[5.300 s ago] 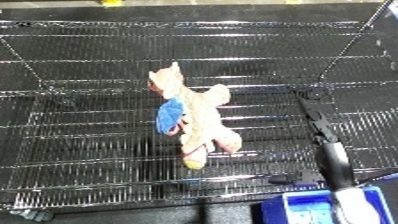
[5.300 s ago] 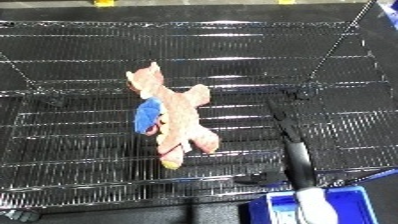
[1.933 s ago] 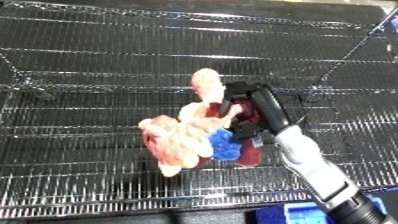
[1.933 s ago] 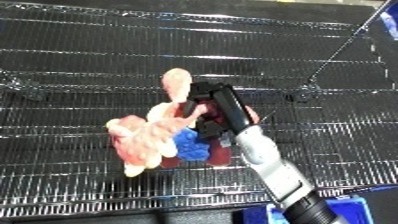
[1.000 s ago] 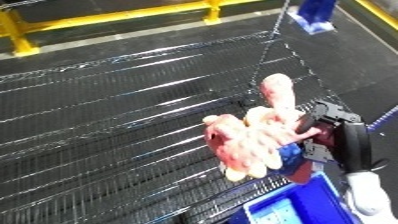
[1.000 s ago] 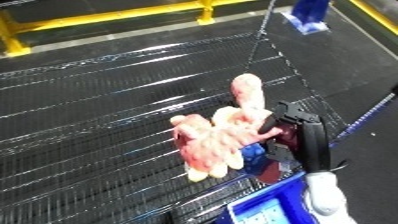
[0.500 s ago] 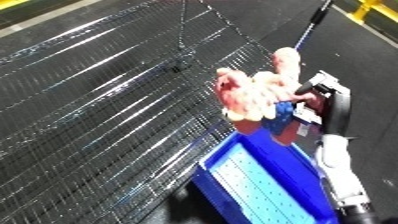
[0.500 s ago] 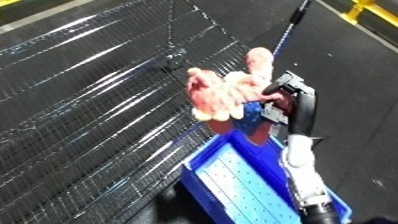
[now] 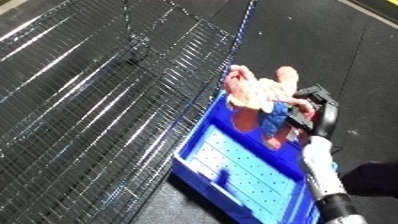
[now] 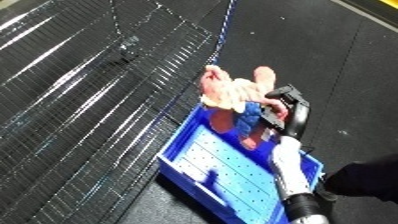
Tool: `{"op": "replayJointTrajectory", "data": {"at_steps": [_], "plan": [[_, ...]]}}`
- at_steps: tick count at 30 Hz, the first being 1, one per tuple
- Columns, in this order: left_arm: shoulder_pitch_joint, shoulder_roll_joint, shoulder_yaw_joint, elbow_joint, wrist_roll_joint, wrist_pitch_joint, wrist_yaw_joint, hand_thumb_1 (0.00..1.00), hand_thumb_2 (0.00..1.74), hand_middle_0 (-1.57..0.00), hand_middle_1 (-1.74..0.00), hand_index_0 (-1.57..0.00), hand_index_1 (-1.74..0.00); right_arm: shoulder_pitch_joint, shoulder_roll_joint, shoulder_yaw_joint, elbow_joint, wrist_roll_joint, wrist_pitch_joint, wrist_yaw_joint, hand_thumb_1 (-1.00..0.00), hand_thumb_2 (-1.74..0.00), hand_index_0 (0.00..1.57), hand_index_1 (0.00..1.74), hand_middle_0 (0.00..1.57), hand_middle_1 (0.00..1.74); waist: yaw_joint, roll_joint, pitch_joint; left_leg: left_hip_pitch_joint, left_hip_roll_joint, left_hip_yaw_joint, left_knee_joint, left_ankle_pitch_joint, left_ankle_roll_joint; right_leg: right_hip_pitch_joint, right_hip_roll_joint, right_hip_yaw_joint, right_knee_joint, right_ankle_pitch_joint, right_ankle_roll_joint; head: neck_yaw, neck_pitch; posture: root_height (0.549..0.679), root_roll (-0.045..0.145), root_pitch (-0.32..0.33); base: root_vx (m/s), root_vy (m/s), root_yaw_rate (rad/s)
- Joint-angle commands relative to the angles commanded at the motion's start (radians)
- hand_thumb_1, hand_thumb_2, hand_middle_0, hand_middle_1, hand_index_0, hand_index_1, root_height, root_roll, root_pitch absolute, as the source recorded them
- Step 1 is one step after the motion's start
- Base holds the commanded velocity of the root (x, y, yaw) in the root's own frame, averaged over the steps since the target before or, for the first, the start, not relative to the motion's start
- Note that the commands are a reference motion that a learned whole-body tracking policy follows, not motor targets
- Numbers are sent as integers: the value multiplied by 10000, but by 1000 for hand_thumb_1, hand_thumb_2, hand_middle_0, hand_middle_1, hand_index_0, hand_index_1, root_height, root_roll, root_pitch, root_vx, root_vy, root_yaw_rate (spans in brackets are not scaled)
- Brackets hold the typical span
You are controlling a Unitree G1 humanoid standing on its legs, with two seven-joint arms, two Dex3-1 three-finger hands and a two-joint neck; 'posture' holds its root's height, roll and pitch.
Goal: Pick up the object and place it into the box
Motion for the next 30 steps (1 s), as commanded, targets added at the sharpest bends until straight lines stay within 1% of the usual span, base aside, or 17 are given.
{"op": "replayJointTrajectory", "data": {"at_steps": [2, 3, 5, 8, 11, 16, 20, 23, 28, 30], "plan": [[9, 63, 3, 9, 20, -41, -21, 1000, 1740, -1570, -1740, -1570, -1740, -93, -75, -39, 436, 329, -77, 27, -450, -783, 706, 783, 706, 783, 21, 8, -2, -11, 0, 1, -16, 14, -9, -8, 4, -8, -16, 10, -2, -29, 64, 643, 80, -180, -4, -10, 8], [19, 84, 12, 6, 29, -56, -30, 1000, 1740, -1570, -1740, -1570, -1740, -127, -99, -45, 613, 469, -109, 60, -400, -696, 628, 696, 628, 696, 36, 13, 3, -17, -1, 3, -24, 22, -12, -15, 7, -14, -19, 9, -3, -33, 219, 643, 80, -179, -3, -17, 11], [40, 125, 41, -11, 42, -86, -52, 1000, 1740, -1570, -1740, -1570, -1740, -176, -162, -34, 895, 682, -163, 140, -300, -522, 471, 522, 471, 522, 73, 17, 17, -27, -2, 10, -50, 39, -19, -39, 11, -28, -22, 4, 3, -30, 210, 643, 81, -177, -5, -13, 15], [78, 149, 72, -34, 43, -118, -78, 1000, 1740, -1570, -1740, -1570, -1740, -248, -260, 19, 1119, 828, -206, 241, -150, -261, 235, 261, 235, 261, 124, 22, 16, -17, -7, 26, -105, 53, -22, -67, 16, -40, -22, -15, 13, 7, 230, 644, 81, -172, 4, -10, -2], [117, 137, 98, -51, 43, -132, -78, 1000, 1740, -1570, -1740, -1570, -1740, -307, -346, 80, 1188, 849, -213, 278, 0, 0, 0, 0, 0, 0, 187, 25, 0, 14, -31, 43, -166, 62, -12, -64, 23, -42, -34, -42, 17, 42, 155, 644, 82, -167, 22, -9, -6], [157, 88, 152, -59, 68, -137, -17, 1000, 1740, -1570, -1740, -1570, -1740, -338, -423, 259, 1071, 688, -161, 302, 0, 0, 0, 0, 0, 0, 324, 20, -19, 48, -49, 42, -276, 106, 4, -11, 25, -58, -97, -97, 33, -85, 125, 646, 82, -161, 24, -11, 15], [220, 3, 208, -36, 69, -114, 7, 1000, 1740, -1570, -1740, -1570, -1740, -403, -260, 494, 766, 784, -210, 465, 0, 0, 0, 0, 0, 0, 438, 13, -33, 65, -57, 20, -346, 144, 5, 28, 35, -95, -149, -126, 48, -332, 91, 646, 80, -159, 22, -9, 19], [276, -60, 315, -75, 55, -54, -4, 1000, 1740, -1570, -1740, -1570, -1740, -402, -49, 873, 286, 827, -182, 808, 0, 0, 0, 0, 0, 0, 558, -25, -20, 71, -55, -16, -411, 193, 6, 66, 44, -143, -170, -148, 55, -1027, 59, 646, 78, -158, 10, -11, 50], [314, -102, 467, -180, 141, 83, -65, 1000, 1740, -1570, -1740, -1570, -1740, -412, 268, 1613, -799, 476, 20, 1345, 0, 0, 0, 0, 0, 0, 811, -119, -24, 74, -73, -94, -503, 265, 3, 138, 41, -246, -178, -198, 72, -2131, 177, 646, 73, -159, 2, -16, 92], [318, -94, 508, -228, 164, 151, -99, 1000, 1740, -1570, -1740, -1570, -1740, -400, 362, 1984, -1163, 395, 162, 1647, 0, 0, 0, 0, 0, 0, 941, -174, -10, 69, -75, -135, -511, 282, 4, 152, 36, -285, -150, -219, 83, -2597, 313, 645, 71, -161, 0, -13, 111]]}}
